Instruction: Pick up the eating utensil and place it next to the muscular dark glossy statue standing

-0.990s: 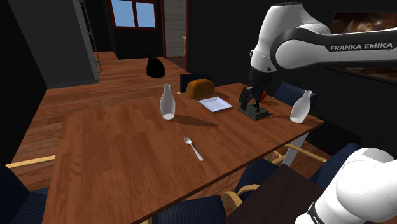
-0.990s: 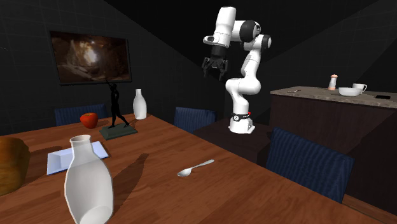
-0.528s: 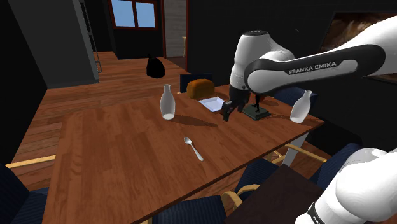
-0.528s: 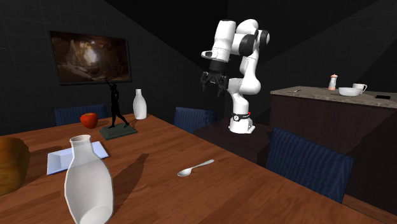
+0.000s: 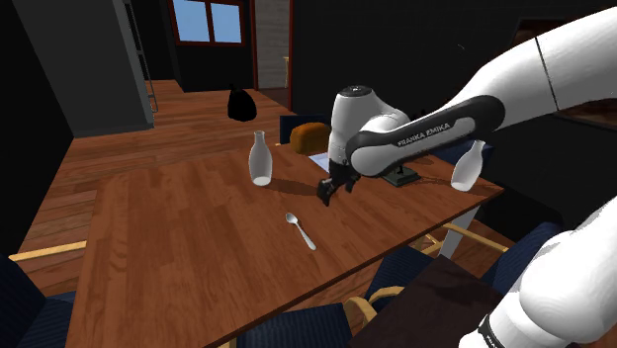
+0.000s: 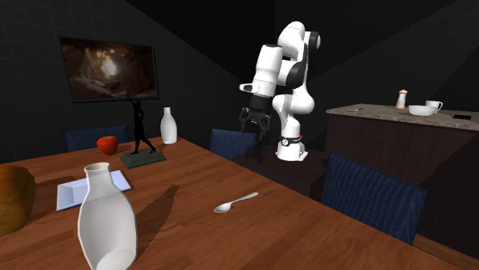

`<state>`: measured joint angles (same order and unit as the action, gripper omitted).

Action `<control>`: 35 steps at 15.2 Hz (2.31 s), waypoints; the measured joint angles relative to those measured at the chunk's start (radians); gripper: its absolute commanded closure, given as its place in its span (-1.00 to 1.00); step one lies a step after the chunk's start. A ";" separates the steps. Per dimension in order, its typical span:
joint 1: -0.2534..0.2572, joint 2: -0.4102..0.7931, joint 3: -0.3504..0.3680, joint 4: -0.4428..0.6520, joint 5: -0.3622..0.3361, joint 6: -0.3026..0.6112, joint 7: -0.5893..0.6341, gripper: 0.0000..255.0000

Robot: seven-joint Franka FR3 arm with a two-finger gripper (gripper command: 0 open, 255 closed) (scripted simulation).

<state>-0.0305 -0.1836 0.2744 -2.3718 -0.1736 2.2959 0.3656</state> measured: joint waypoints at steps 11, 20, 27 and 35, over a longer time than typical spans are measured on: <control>0.022 0.448 0.005 0.224 -0.242 0.151 0.293 -1.00; 0.073 0.664 -0.050 0.349 -0.341 0.216 0.398 -1.00; 0.077 0.697 -0.063 0.360 -0.358 0.239 0.409 -1.00; 0.079 0.697 -0.061 0.362 -0.358 0.240 0.410 1.00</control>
<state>0.0485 0.5136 0.2132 -2.0097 -0.5318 2.5357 0.7754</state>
